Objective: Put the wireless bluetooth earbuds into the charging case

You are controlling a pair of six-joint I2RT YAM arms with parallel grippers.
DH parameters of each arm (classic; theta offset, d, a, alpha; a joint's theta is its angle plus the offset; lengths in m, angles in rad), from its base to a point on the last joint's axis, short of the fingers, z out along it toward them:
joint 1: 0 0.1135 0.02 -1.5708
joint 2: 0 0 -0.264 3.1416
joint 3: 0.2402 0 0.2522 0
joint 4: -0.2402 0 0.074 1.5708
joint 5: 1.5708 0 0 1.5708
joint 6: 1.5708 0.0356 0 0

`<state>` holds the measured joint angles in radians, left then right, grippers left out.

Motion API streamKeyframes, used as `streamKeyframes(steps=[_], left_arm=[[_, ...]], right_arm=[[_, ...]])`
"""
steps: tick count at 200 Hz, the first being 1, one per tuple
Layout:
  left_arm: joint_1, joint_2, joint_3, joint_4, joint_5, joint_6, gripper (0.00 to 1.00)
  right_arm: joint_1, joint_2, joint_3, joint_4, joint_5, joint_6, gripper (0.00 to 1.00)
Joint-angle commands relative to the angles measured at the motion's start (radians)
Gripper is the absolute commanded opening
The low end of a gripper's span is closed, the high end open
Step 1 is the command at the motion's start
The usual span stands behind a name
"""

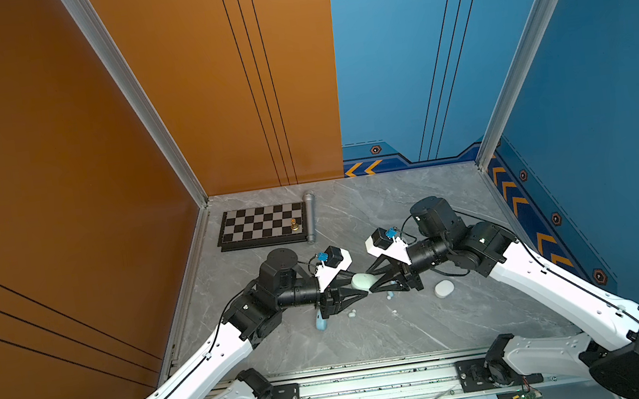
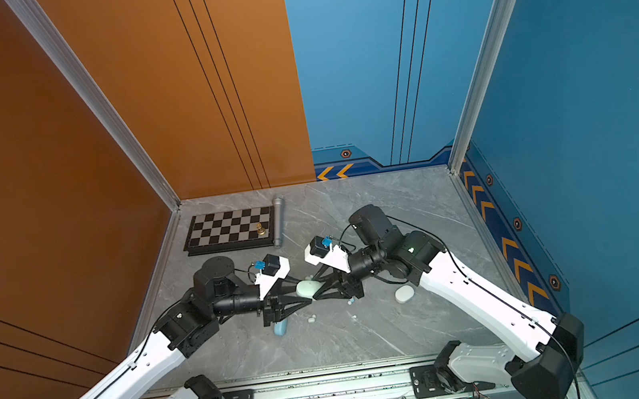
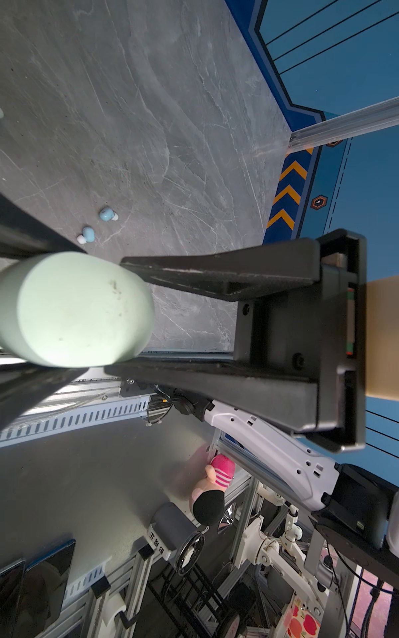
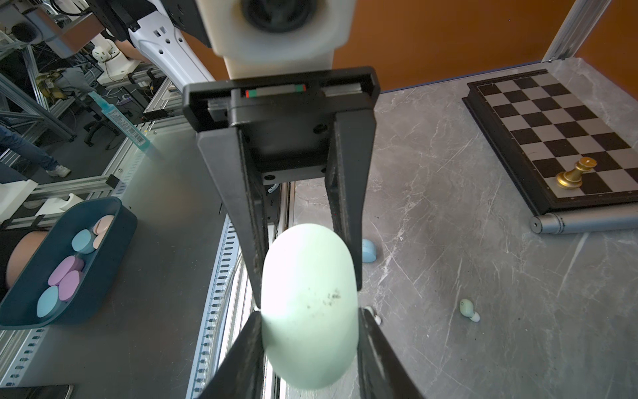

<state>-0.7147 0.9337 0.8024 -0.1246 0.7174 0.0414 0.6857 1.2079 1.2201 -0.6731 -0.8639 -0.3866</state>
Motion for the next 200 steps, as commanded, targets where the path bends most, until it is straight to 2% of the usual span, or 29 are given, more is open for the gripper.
streamKeyframes(steps=[1,26,70,145,200], left_arm=[[-0.005,0.008,0.036,-0.008,0.021,0.023,0.24],[-0.005,0.010,0.040,-0.007,0.017,0.029,0.00],[-0.005,0.015,0.050,-0.019,0.034,0.040,0.00],[-0.006,0.014,0.054,-0.030,0.039,0.044,0.00],[-0.006,0.014,0.068,-0.041,0.035,0.042,0.00]], right_arm=[[-0.012,-0.012,0.004,0.024,0.009,0.031,0.20],[-0.011,-0.017,-0.016,0.073,0.020,0.069,0.27],[-0.029,-0.041,-0.053,0.164,0.065,0.131,0.51],[-0.067,-0.063,-0.076,0.251,0.090,0.208,0.61],[-0.092,-0.103,-0.110,0.314,0.184,0.228,0.63]])
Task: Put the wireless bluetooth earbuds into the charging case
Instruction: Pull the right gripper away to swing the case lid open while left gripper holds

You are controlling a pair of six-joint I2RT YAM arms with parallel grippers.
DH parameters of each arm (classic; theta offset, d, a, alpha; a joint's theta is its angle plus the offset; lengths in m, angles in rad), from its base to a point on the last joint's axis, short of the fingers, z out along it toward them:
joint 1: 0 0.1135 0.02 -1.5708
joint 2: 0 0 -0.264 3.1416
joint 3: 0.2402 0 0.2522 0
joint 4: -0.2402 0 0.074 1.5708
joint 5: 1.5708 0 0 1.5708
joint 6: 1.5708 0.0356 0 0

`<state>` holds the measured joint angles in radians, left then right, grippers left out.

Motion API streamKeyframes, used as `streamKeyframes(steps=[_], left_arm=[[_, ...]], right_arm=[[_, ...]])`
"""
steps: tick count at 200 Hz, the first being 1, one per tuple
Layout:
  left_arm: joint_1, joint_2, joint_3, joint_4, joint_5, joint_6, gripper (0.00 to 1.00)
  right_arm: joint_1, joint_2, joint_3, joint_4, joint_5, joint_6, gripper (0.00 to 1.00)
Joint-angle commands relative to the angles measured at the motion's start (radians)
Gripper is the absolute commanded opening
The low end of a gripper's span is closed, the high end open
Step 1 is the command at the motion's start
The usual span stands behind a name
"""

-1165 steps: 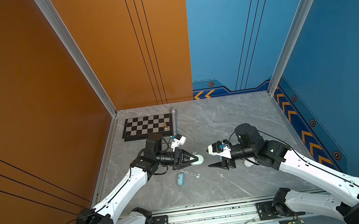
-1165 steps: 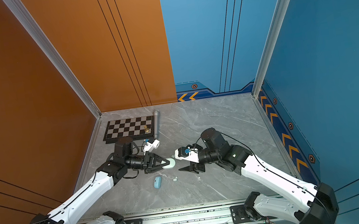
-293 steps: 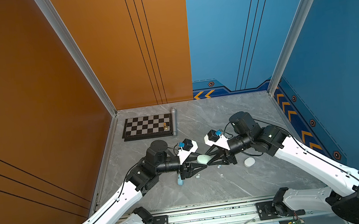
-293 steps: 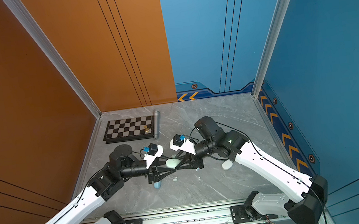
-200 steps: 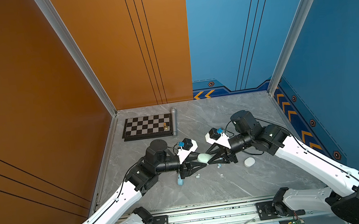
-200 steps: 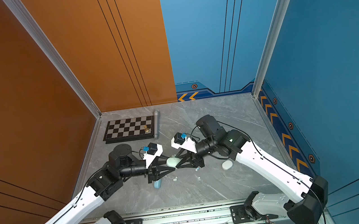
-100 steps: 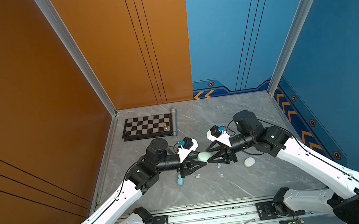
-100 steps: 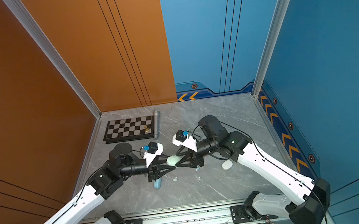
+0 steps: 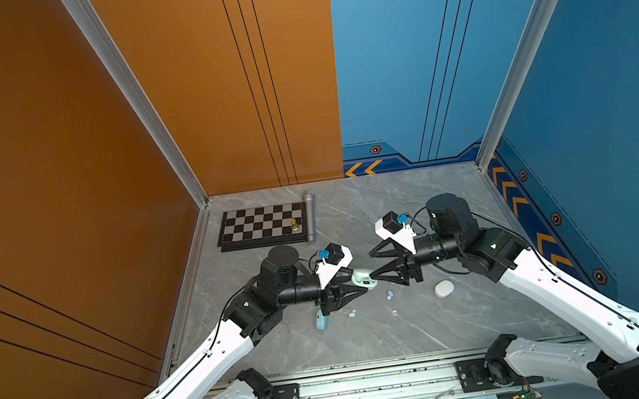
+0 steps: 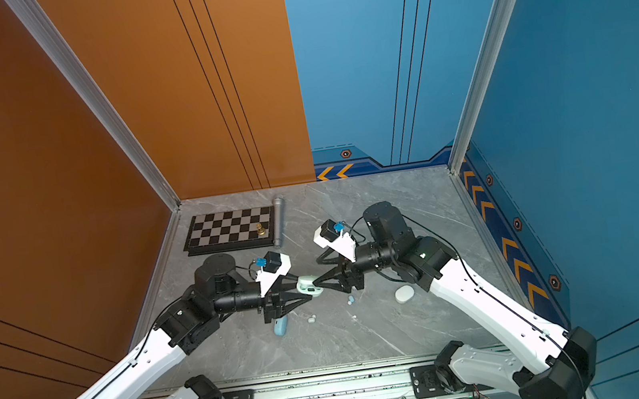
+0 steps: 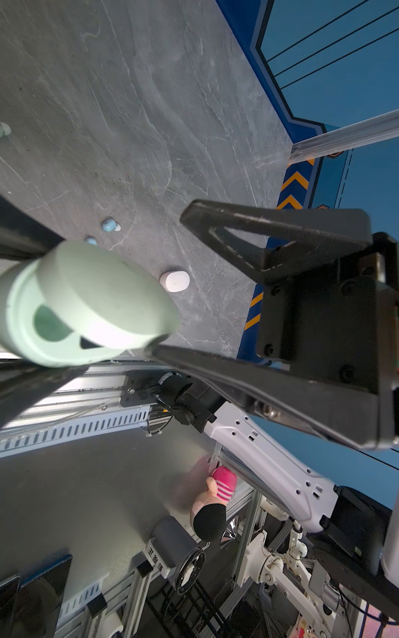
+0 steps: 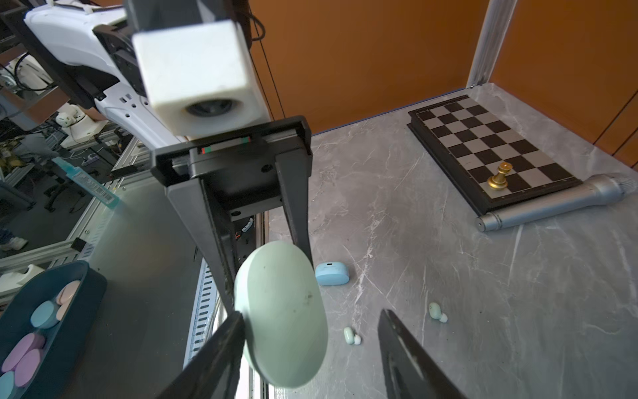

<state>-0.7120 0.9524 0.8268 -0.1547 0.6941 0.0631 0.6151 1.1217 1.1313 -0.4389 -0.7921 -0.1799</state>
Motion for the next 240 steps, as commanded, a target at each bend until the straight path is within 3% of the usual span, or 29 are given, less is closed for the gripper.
streamKeyframes(steps=[1,110,175,224,240], left_arm=[[-0.008,-0.004,0.044,-0.012,0.058,0.020,0.00],[-0.023,0.020,0.096,-0.017,-0.008,0.032,0.00],[-0.038,0.033,0.113,-0.017,-0.021,0.028,0.00],[-0.047,0.039,0.121,-0.017,-0.051,0.018,0.00],[-0.052,0.042,0.124,-0.017,-0.074,0.011,0.00]], right_arm=[[-0.022,-0.017,-0.022,0.081,0.113,0.022,0.63],[-0.018,-0.100,-0.110,0.098,0.012,-0.016,0.60],[-0.015,-0.086,-0.114,0.131,-0.013,-0.021,0.28],[-0.009,-0.095,-0.119,0.137,-0.018,-0.020,0.08],[-0.008,-0.102,-0.117,0.137,-0.009,-0.020,0.06]])
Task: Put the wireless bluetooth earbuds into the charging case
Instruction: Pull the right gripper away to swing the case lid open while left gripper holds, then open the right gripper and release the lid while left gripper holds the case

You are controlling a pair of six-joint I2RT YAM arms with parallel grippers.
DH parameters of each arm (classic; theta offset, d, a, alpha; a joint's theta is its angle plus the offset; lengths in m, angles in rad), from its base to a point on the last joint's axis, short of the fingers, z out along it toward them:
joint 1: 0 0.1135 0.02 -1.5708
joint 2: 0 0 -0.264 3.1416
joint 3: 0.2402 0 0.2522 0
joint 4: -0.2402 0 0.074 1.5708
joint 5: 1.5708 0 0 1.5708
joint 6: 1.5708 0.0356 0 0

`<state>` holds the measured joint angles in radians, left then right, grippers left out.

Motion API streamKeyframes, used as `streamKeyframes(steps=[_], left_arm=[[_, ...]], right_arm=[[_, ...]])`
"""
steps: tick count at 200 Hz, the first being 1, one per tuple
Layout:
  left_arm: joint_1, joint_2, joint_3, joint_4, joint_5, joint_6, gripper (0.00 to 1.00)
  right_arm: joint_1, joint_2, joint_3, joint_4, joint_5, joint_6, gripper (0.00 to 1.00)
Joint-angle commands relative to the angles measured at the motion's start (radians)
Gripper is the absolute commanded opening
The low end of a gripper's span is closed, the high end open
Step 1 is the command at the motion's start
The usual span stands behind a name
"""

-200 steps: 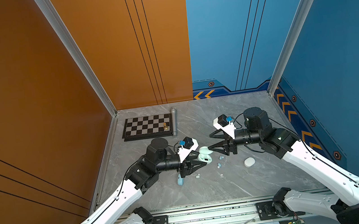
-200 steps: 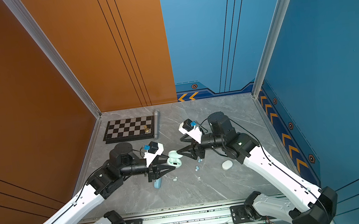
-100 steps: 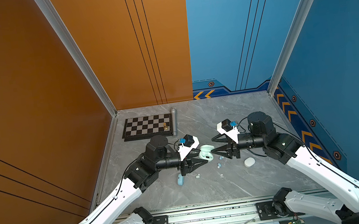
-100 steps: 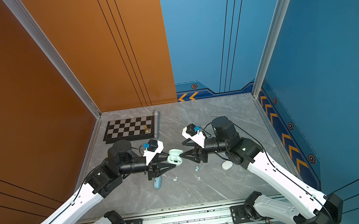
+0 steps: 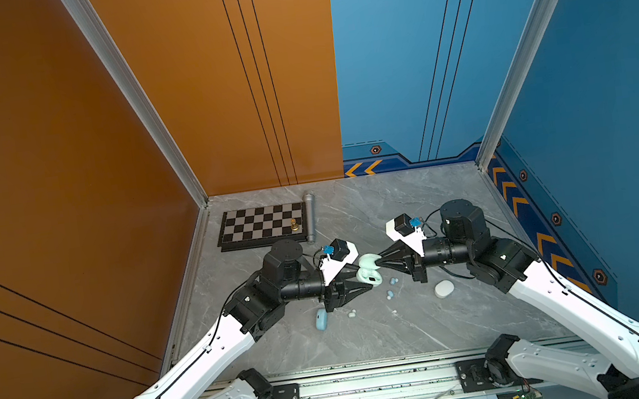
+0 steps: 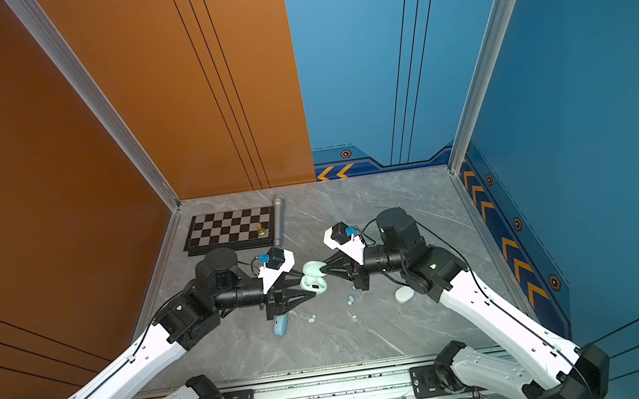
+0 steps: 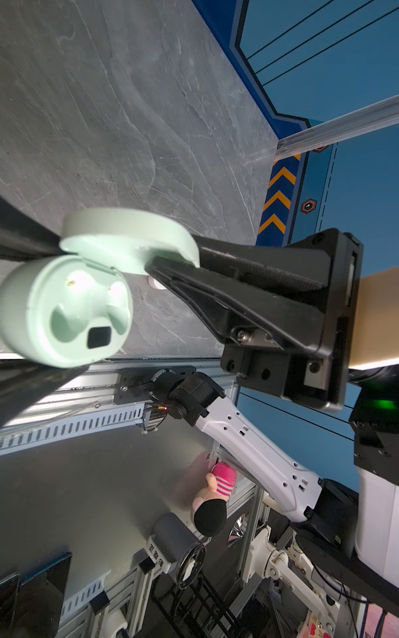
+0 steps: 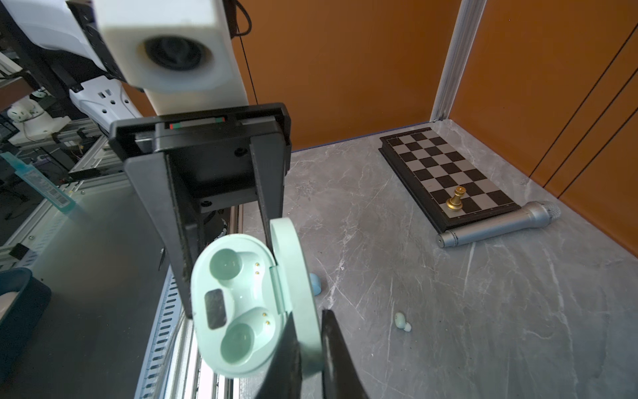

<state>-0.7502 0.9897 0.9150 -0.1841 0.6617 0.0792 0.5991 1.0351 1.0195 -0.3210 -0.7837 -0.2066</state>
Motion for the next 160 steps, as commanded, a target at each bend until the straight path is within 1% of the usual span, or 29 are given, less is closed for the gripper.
streamKeyframes(steps=[1,5,13,17,38,44,52,61,71,82,108,122,142,146,160], left_arm=[[-0.014,0.004,0.036,0.013,-0.045,-0.006,0.00],[-0.014,0.005,0.036,0.012,-0.054,-0.007,0.00],[-0.014,0.002,0.032,0.016,-0.079,-0.009,0.09],[-0.015,0.000,0.030,0.018,-0.089,-0.010,0.15],[-0.017,-0.014,0.015,0.026,-0.139,-0.015,0.57],[-0.016,-0.018,0.012,0.026,-0.146,-0.015,0.65],[-0.014,-0.026,0.008,0.021,-0.150,-0.012,0.74],[-0.014,-0.037,0.007,0.012,-0.159,-0.010,0.80],[-0.014,-0.051,0.011,0.005,-0.169,-0.005,0.81],[-0.012,-0.067,0.018,-0.050,-0.183,0.008,0.83],[-0.006,-0.092,0.073,-0.119,-0.241,0.063,0.84],[-0.004,-0.088,0.108,-0.163,-0.279,0.103,0.83],[-0.006,-0.053,0.195,-0.247,-0.314,0.175,0.77],[-0.008,-0.043,0.208,-0.264,-0.322,0.188,0.76],[-0.013,-0.010,0.243,-0.312,-0.340,0.228,0.70]], right_arm=[[0.007,-0.015,-0.005,0.020,-0.016,0.007,0.06],[0.008,-0.019,-0.005,0.020,-0.013,0.007,0.05],[0.007,-0.025,-0.007,0.019,-0.002,0.007,0.04],[0.007,-0.028,-0.008,0.021,0.006,0.006,0.04],[0.008,-0.043,-0.007,0.020,0.056,-0.011,0.01],[0.008,-0.047,-0.004,0.019,0.074,-0.015,0.00],[0.008,-0.051,-0.004,0.020,0.101,-0.025,0.00],[0.008,-0.056,-0.002,0.020,0.124,-0.038,0.00],[0.011,-0.061,-0.002,0.015,0.149,-0.058,0.00],[0.016,-0.064,0.001,0.004,0.173,-0.079,0.00],[0.045,-0.060,0.018,-0.052,0.237,-0.150,0.00],[0.071,-0.051,0.032,-0.090,0.288,-0.192,0.00],[0.096,-0.037,0.051,-0.113,0.355,-0.228,0.01],[0.128,-0.035,0.053,-0.113,0.363,-0.231,0.01],[0.150,-0.025,0.062,-0.112,0.379,-0.238,0.01]])
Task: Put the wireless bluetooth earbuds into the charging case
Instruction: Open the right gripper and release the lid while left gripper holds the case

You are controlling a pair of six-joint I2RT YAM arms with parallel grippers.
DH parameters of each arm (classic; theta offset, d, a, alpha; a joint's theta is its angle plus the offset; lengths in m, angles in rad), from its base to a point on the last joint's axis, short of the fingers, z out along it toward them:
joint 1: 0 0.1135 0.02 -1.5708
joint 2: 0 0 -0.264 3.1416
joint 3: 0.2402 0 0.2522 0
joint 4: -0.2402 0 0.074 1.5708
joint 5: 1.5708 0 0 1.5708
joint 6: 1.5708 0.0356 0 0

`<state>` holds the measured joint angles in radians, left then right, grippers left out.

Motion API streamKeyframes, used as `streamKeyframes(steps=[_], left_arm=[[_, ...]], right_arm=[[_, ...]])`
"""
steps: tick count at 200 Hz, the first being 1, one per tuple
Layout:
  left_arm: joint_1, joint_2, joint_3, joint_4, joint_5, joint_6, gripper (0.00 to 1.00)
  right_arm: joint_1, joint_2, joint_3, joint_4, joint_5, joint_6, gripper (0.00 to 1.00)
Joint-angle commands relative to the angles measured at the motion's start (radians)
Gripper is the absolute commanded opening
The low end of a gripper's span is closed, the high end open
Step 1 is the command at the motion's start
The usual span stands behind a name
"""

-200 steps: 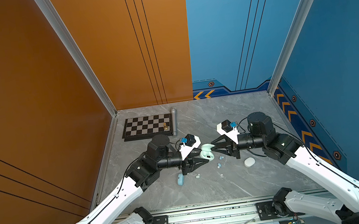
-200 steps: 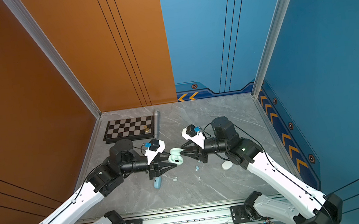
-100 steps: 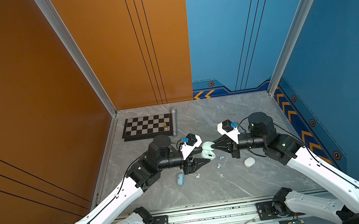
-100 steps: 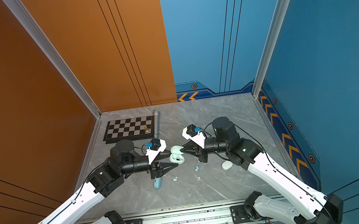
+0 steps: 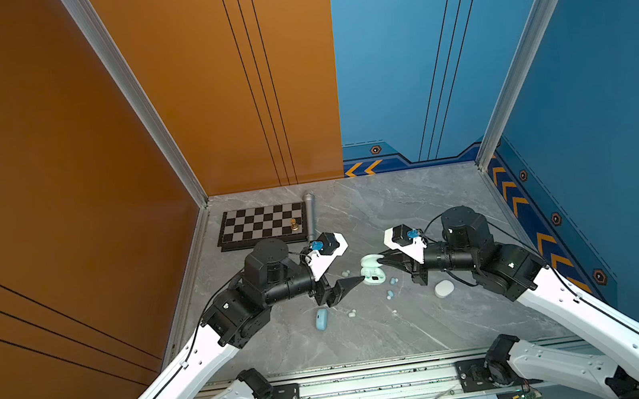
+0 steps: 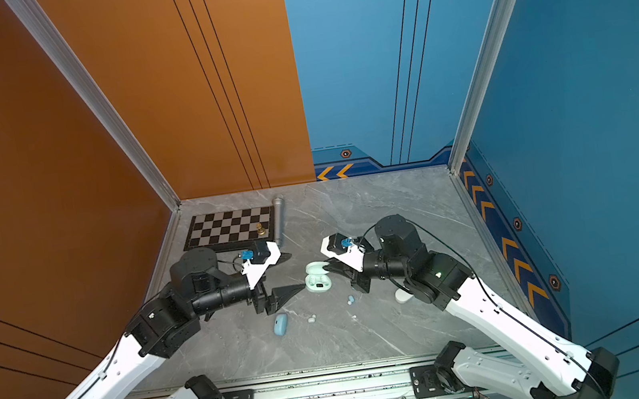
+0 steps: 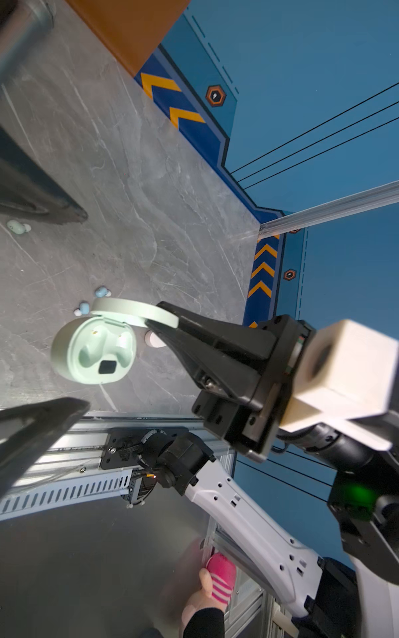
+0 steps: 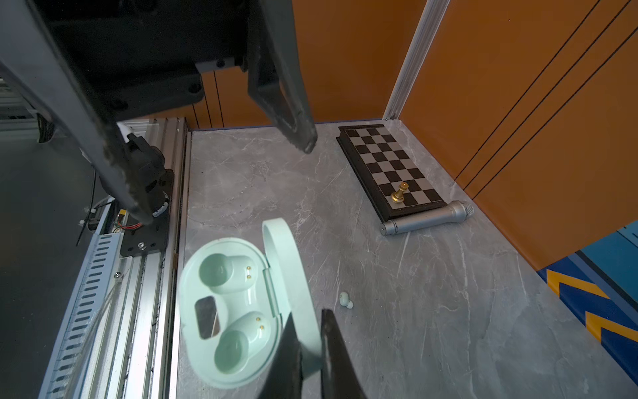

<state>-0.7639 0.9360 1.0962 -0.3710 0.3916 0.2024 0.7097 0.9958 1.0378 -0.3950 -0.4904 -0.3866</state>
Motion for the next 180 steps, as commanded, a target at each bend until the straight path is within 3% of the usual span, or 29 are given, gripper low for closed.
streamKeyframes(steps=[1,73,154,180], left_arm=[[0.000,0.046,0.064,-0.128,-0.071,0.107,0.70],[-0.048,0.128,0.093,-0.141,-0.060,0.139,0.49],[-0.054,0.145,0.086,-0.141,-0.070,0.146,0.10],[-0.052,0.150,0.085,-0.140,-0.083,0.136,0.00]], right_arm=[[0.041,0.014,0.044,-0.038,0.086,-0.058,0.01],[0.094,0.037,0.058,-0.021,0.112,-0.052,0.01],[0.115,0.039,0.054,-0.006,0.105,-0.037,0.02],[0.116,0.038,0.048,0.010,0.107,-0.022,0.09]])
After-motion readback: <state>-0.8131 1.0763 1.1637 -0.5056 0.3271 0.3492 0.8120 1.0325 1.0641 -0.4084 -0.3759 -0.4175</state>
